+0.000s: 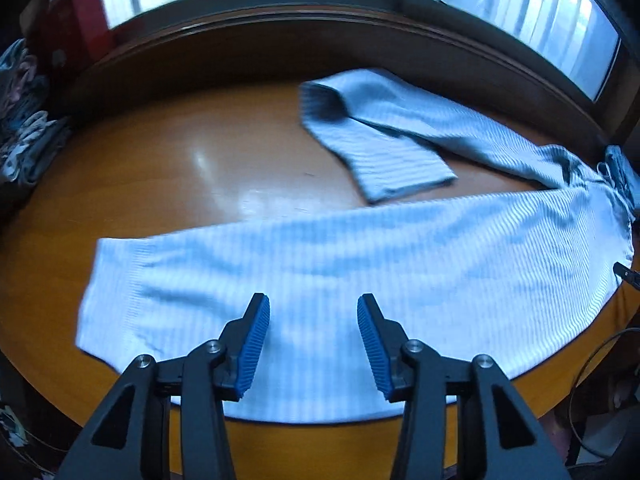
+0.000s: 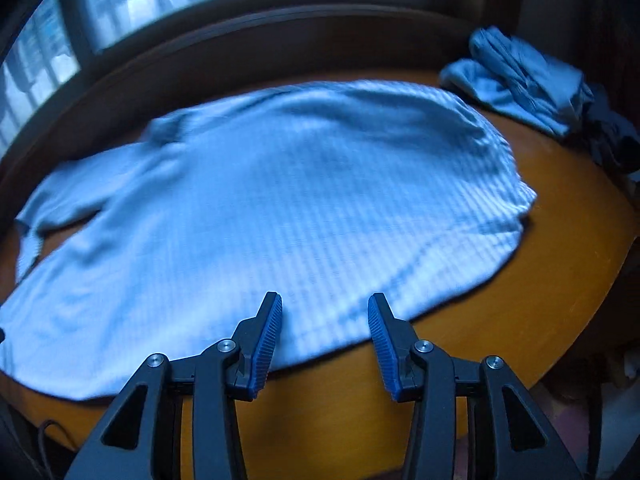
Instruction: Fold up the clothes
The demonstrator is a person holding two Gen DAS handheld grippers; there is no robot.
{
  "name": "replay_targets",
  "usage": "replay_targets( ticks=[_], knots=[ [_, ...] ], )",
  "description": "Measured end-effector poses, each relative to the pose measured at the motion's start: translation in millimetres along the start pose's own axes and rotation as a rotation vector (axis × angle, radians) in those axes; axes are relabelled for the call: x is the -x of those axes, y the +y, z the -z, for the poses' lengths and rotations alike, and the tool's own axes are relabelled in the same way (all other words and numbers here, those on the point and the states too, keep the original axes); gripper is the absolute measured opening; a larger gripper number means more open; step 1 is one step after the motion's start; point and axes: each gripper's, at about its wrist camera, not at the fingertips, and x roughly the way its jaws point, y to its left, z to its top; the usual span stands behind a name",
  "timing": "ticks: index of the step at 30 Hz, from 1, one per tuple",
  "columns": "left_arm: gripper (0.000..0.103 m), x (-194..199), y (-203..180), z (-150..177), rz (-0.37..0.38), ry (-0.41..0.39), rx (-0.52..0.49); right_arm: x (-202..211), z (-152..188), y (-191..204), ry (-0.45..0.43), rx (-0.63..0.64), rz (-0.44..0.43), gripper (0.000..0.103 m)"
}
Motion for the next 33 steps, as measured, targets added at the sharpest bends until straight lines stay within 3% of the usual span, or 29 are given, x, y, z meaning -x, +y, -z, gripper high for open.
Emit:
replay_targets(
  ticks=[6,14,18,23,29,33],
  knots=[
    [0.044,-3.7,-35.9,11.3,-0.028,0.046,-0.025,3.2,4.0,-11.7,0.016,0.064,0.005,0.045],
    [0.044,-0.3,-50.8,15.4,-0.01,0.078,-0.035,13.4,16.6,-35.1,0.031,0.042,0.025,0.046],
    [0.044,5.8,-41.7,10.3,-0.005,0.095,-0.034,13.0,10.2,-28.8,0.074,0.045,0.04,0.046],
    [0.044,19.9,-27.9,-3.7,0.012,0.071,-0.065,39.8,6.0,5.2,0.05,0.106,0.031,0.046],
    [0.044,11.0,-24.6,-37.8,0.057,0.047,-0.155,64.0,-4.7,78.0,0.012,0.247,-0.021,0.048],
    [0.044,-0.1,-26.7,-55.9,0.092,0.045,-0.218,52.7,-20.1,117.9,0.004,0.318,-0.052,0.048]
  ],
)
